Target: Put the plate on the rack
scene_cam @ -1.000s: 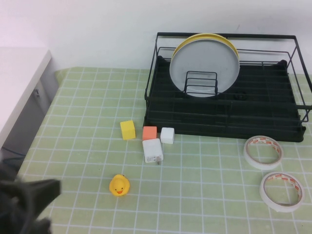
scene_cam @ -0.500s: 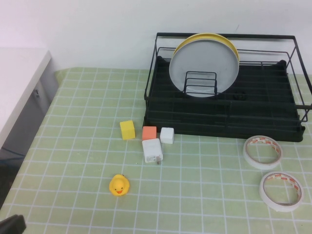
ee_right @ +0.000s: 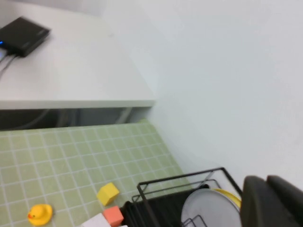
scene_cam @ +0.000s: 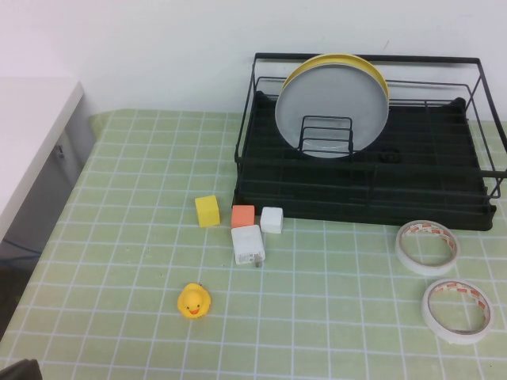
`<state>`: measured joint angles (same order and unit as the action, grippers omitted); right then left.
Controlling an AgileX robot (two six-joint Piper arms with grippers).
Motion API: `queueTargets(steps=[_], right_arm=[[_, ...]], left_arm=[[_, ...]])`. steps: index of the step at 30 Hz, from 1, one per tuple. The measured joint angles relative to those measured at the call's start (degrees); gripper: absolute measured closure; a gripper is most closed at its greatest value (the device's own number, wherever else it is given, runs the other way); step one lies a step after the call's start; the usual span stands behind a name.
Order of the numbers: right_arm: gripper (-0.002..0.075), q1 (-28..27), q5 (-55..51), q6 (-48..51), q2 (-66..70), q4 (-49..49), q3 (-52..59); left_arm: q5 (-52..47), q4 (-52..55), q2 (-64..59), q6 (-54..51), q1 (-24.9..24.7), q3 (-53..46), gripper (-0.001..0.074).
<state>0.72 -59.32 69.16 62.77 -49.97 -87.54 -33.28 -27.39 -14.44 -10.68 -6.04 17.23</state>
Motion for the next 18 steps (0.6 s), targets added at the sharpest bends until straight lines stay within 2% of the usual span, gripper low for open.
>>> queueTargets(steps=[4, 9, 18], right_arm=[[0.0715, 0.00, 6.05, 1.23, -11.45, -1.14, 13.39], [0.0715, 0.00, 7.97, 0.75, -21.51, -3.45, 27.44], [0.0715, 0.00, -3.73, 0.49, -30.56, -3.71, 37.36]], left_arm=[[-1.22, 0.00, 0.00, 0.00, 0.00, 0.00, 0.0735], [-2.78, 0.12, 0.14, 0.00, 0.00, 0.00, 0.0736], [-3.28, 0.23, 0.14, 0.00, 0.00, 0.00, 0.0736]])
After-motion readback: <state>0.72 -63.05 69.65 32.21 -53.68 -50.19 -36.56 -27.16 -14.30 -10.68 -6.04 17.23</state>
